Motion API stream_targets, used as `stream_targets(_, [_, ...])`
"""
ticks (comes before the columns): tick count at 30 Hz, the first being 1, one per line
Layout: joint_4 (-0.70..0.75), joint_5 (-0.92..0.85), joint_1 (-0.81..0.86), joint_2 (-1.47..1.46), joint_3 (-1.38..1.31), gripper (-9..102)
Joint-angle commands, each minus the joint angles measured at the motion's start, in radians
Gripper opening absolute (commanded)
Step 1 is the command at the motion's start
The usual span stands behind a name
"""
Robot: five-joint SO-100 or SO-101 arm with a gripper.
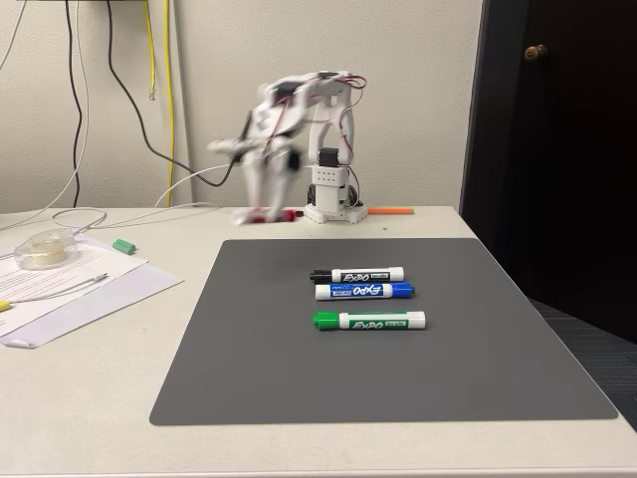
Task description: Pick up the red marker.
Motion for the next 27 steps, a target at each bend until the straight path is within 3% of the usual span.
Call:
stream_targets(1, [-0.012, 0.252, -0.072, 0.094, -0.106, 3])
stream_targets(4, [0.005, 0.422, -0.12, 0.112, -0.164, 3])
stream_targets(10, [-0.118, 0.815, -0.172, 0.221, -0.163, 3])
stream_targets(16, [-0.19, 1.043, -0.199, 0.304, -0.156, 3])
stream_targets(27, [-0.166, 1.138, -0.218, 0.48, -0.094, 3])
